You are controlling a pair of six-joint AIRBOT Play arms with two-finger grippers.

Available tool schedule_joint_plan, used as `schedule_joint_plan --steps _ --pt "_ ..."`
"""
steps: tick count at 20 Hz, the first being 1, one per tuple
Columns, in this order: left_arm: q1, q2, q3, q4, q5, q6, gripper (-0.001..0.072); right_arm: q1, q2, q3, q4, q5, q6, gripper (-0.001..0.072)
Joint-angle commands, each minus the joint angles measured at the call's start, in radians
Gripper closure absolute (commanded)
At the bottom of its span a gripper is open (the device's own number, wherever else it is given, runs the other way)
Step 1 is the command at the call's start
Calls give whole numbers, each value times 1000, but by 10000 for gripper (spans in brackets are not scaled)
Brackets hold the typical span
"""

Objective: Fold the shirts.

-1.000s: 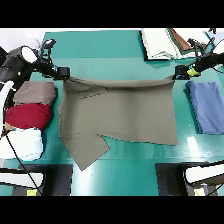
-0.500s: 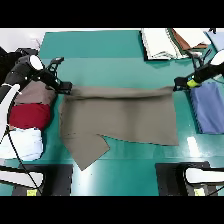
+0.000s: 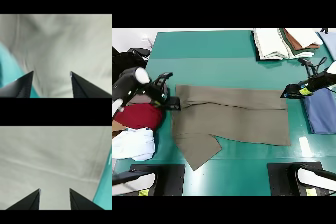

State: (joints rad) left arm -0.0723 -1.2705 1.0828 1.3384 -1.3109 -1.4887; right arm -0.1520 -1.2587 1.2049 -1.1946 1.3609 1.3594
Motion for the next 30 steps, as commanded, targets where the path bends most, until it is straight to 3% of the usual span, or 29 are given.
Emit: schedule_joint_plan --steps 1,6,13,16,19,20,21,22,28,29,30 --pt "0 260 -287 7 50 -74 166 1 139 -63 26 7 0 294" --pt "0 455 -538 -16 67 -209 165 1 286 -159 26 -53 0 300" --pt "0 455 -666 -136 149 -212 166 1 319 -159 26 -50 0 300" --pt "0 455 -712 -288 227 -127 167 1 319 -159 27 -51 0 300" --pt "0 455 -723 -352 218 -116 169 1 320 -159 26 -38 0 301" --pt "0 455 -718 -357 201 -100 308 0 320 -159 22 -29 0 301" --pt "0 455 -708 -357 187 -78 575 -6 319 -159 20 -20 0 301" --pt "0 455 -691 -355 170 -69 676 -20 319 -160 18 -3 0 300" --pt "0 455 -555 -343 114 -23 677 -283 319 -374 -34 146 -31 286" --pt "0 455 -542 -343 114 -21 678 -337 319 -436 -53 153 -42 158" --pt "0 455 -531 -343 119 -20 677 -399 319 -501 -65 150 -42 126"
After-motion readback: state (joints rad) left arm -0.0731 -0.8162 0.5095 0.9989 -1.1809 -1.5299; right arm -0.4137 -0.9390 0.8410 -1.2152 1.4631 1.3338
